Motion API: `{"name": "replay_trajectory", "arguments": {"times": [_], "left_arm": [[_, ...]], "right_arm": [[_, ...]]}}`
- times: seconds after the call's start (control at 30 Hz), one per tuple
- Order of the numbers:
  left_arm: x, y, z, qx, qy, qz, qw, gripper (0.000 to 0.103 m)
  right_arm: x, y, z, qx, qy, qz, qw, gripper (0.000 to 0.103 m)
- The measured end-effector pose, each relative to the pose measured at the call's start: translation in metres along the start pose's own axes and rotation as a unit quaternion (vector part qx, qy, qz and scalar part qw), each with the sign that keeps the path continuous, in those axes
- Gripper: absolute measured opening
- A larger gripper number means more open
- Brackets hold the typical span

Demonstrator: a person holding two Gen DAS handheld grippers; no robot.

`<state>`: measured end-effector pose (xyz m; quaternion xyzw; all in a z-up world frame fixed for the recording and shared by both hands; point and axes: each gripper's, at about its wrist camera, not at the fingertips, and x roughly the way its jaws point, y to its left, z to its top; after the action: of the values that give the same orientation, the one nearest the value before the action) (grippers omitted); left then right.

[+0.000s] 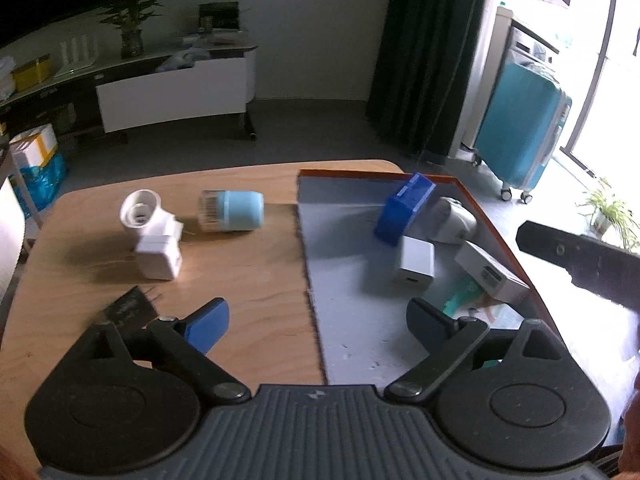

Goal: Organize rigid objects
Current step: 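Move both tools back toward the remaining plugs on the table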

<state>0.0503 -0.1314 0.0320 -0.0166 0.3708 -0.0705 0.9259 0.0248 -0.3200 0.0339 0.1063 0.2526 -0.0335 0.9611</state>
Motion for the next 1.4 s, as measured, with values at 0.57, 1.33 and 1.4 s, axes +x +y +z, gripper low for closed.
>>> {"name": "replay_trajectory", "arguments": {"times": [0.57, 1.33, 1.4], "left_arm": [[-0.014, 0.079, -0.017, -0.066, -0.006, 0.043, 0.9969, 0.100], [-0.006, 0.174, -0.036, -0.147, 0.004, 0.101, 0.9840, 0.102], [-0.006, 0.180, -0.036, -0.154, 0.003, 0.102, 0.9828, 0.102]], "right_arm": [[0.017, 0.068, -0.016, -0.049, 0.035, 0.047, 0.997, 0.090], [0.060, 0.140, -0.043, -0.095, 0.090, 0.103, 0.986, 0.090], [0.066, 0.148, -0.046, -0.097, 0.096, 0.109, 0.985, 0.090]]}}
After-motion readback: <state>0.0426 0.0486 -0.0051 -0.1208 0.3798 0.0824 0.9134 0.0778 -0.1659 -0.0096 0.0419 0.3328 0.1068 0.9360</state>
